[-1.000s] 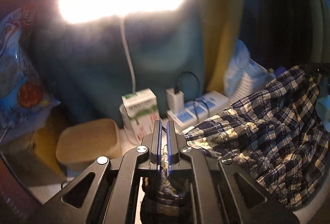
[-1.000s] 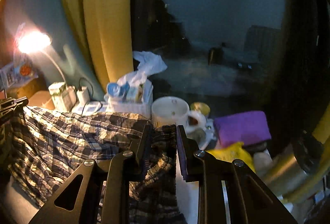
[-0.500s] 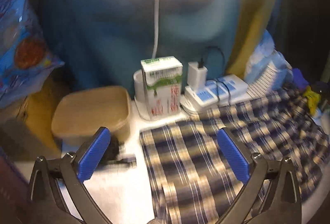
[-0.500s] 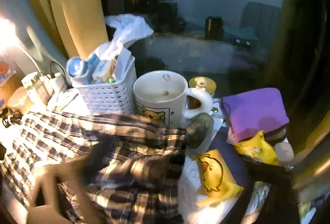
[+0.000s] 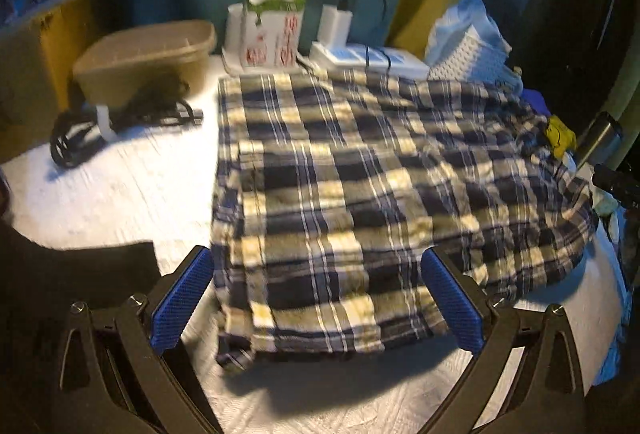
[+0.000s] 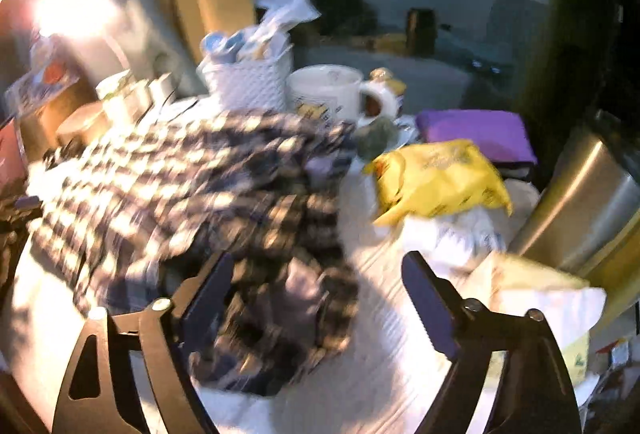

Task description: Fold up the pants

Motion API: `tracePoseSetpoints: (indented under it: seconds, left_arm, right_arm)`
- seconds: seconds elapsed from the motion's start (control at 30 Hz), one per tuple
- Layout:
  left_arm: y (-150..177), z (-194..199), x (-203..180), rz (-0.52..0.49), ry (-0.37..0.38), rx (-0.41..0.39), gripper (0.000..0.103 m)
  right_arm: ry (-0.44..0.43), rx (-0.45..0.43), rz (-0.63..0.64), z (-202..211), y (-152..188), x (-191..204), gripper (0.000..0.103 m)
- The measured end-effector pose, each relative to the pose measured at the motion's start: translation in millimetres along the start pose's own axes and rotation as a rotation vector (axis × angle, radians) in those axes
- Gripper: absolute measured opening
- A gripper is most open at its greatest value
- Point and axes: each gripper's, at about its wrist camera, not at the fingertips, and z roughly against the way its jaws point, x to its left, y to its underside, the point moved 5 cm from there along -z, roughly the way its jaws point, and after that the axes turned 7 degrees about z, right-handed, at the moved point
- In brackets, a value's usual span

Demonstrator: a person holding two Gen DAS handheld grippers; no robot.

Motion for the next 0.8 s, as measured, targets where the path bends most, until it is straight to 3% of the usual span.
tracePoseSetpoints:
  seconds: [0.1, 0.23, 0.27, 0.3, 0.33, 0.4, 0.7, 0.8]
  left_arm:
    - [6, -6, -7, -0.032, 0.009, 0.020, 0.086]
    - [12, -5, -7, -0.047, -0.009, 0.016, 0.042]
    - [12, -4, -6, -0.044, -0.006, 0.016, 0.028]
    - [13, -2, -6, -0.039, 0.006, 0.016, 0.021]
    - [13, 2, -7, -0.043, 0.001, 0.007, 0.013]
    - [12, 13, -10, -0.061, -0.009, -0.020, 0.008]
    - [4, 95, -32, -0.099, 0.008, -0.153, 0.008]
    - [16, 114, -37, -0.098, 0.020, -0.155, 0.008]
  right_arm:
    - [-0.034, 0.014, 0.065, -2, 5, 21, 0.072]
    - [-0.044, 0.099, 0.144, -23, 14, 45, 0.059]
    - [-0.039, 0.121, 0.147, -28, 18, 47, 0.043]
    - [-0.031, 0.137, 0.151, -33, 23, 48, 0.019]
    - [-0.015, 0.147, 0.151, -34, 28, 48, 0.012]
    - [0.007, 0.122, 0.128, -26, 28, 44, 0.009]
    - [0.109, -0.065, 0.125, 60, -6, 33, 0.006]
    - [0.128, -0.094, 0.129, 79, -8, 33, 0.006]
